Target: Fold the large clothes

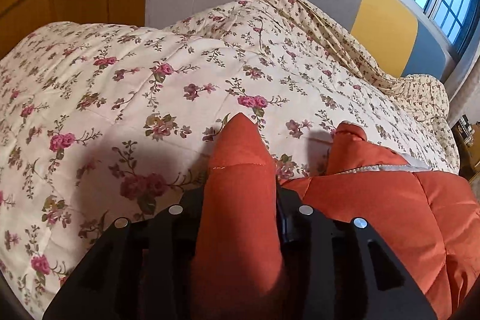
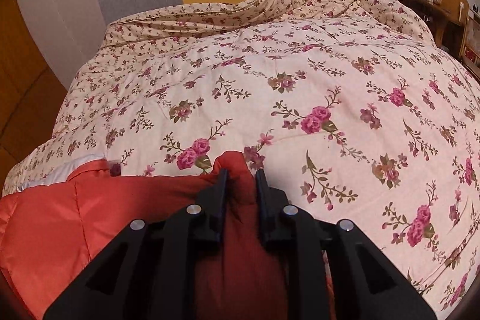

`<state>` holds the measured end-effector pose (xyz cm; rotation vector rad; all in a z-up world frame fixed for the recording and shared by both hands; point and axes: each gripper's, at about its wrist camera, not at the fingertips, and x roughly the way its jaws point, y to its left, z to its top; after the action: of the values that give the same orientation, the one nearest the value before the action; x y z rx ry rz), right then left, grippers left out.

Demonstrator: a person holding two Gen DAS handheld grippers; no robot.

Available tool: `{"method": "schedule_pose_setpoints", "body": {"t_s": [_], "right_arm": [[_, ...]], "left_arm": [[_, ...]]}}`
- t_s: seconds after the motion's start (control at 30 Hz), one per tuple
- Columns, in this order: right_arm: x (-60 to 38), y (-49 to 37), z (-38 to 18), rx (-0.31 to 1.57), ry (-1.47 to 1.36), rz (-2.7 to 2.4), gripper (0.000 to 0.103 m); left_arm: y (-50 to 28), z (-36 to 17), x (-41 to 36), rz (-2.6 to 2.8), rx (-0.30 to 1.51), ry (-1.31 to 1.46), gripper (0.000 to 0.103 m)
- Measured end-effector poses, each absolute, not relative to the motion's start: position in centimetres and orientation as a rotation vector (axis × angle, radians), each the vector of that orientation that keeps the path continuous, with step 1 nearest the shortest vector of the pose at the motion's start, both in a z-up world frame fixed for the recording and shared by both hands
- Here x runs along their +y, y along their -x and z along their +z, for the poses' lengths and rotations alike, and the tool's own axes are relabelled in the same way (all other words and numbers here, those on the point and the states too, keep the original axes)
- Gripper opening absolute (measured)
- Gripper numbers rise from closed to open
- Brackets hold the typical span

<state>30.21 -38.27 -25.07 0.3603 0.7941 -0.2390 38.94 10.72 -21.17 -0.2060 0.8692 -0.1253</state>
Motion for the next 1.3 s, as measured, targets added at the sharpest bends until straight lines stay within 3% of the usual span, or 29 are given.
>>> {"method": "schedule_pose_setpoints", "body": {"t_s": [0.1, 0.17, 0.27, 0.3, 0.33, 0.37, 0.57, 0.7, 0.93, 1.1, 1.3], "right_arm": [[-38.2, -30.2, -25.1, 0.797, -0.350, -0.240, 0.018], [-38.2, -30.2, -25.1, 0.798, -0.350, -0.238, 0.018], [-38.5, -30.1, -25.0, 0.799, -0.369, -0.226, 0.022], [-38.6, -30.1, -24.8, 0.800, -0.372, -0.226, 0.031], [-38.7, -30.0, -24.5, 0.799, -0.379, -0.229, 0.048], [-38.9, -29.7, -23.9, 0.786, -0.387, -0.225, 0.055], [-36.9, -23.8, -16.9, 0.616, -0.407, -0.081, 0.051], [-30.9, -19.2, -14.2, 0.557, -0.237, 0.056, 0.048], [-24.6, -23.1, -19.0, 0.687, -0.064, 0.050, 0.039], [-24.6, -25.7, -20.3, 0.698, -0.078, 0.043, 0.039], [-25.4, -26.9, -22.0, 0.696, -0.126, 0.064, 0.039]], "left_arm": [[-38.8, -20.8, 10.8, -0.131, 0.884, 0.209, 0.040], [-38.0, -19.6, 11.1, -0.088, 0.899, 0.196, 0.063], [-34.3, -16.4, 12.3, -0.087, 0.764, 0.284, 0.082], [-32.0, -14.9, 12.8, -0.084, 0.678, 0.341, 0.086], [-30.5, -14.0, 12.9, -0.088, 0.633, 0.368, 0.089], [-29.5, -13.3, 12.8, -0.101, 0.608, 0.381, 0.089], [-23.9, -10.3, 8.9, -0.199, 0.558, 0.302, 0.089], [-22.4, -10.5, 4.1, -0.269, 0.576, 0.170, 0.089], [-26.6, -14.0, -3.4, -0.252, 0.678, -0.184, 0.089], [-29.9, -15.6, -2.8, -0.273, 0.737, -0.086, 0.090], [-31.6, -17.8, -2.1, -0.320, 0.778, 0.009, 0.098]]}}
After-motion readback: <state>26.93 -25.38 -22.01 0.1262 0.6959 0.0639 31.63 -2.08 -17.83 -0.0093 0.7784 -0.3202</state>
